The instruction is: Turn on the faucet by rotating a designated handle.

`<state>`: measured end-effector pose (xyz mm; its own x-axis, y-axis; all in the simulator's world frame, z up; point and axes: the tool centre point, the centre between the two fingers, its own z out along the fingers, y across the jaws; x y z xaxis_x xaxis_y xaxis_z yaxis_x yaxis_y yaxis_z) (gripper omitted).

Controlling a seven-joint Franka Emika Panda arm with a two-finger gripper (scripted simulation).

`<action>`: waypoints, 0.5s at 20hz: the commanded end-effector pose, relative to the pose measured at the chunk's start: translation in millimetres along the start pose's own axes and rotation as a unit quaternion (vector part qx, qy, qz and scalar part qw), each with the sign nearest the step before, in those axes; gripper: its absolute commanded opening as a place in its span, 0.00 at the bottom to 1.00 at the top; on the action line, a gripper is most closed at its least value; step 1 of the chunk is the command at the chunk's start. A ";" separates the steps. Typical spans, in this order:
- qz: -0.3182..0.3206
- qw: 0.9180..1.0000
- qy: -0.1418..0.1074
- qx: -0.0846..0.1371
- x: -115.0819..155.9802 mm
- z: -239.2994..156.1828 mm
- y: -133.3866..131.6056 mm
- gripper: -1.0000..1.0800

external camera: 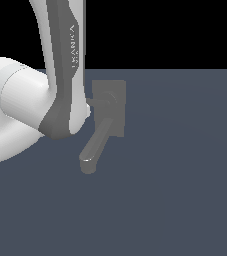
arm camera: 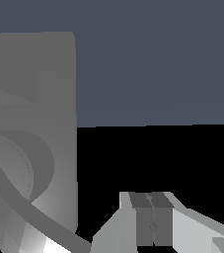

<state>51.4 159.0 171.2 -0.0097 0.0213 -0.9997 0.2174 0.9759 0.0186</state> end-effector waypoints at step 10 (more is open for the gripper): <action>0.001 1.000 -0.005 -0.003 -39.9 -0.1 -8.1 0.00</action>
<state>49.4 150.9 198.7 -0.0128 0.0228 -0.9997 0.2141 0.9766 0.0196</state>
